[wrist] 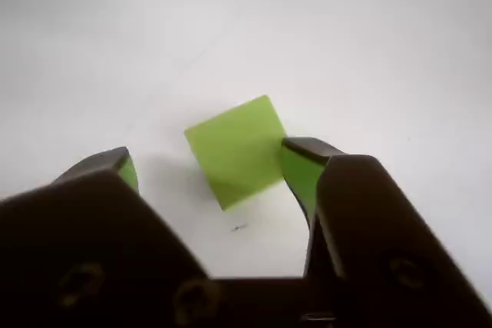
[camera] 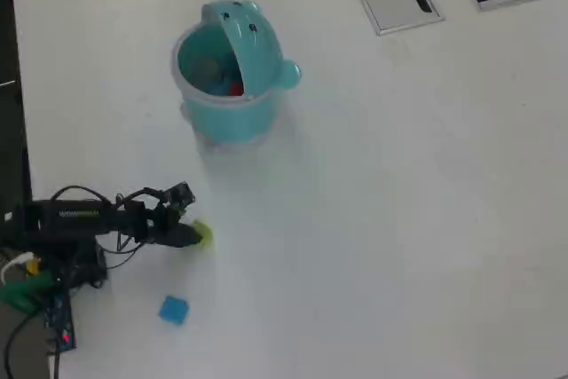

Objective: Grasp RGB lego blocks and put them in the bin one by one.

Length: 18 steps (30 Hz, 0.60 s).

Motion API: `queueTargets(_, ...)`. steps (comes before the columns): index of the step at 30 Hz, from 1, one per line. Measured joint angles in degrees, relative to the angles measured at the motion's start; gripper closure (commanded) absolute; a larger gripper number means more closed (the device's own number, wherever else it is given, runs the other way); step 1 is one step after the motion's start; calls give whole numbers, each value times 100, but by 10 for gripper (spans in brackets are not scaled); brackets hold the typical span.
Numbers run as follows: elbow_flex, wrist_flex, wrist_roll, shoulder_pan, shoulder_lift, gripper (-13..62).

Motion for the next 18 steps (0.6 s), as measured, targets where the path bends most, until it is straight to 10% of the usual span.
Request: queueTargets(18, 545, -747, 0, 26, -598, 154)
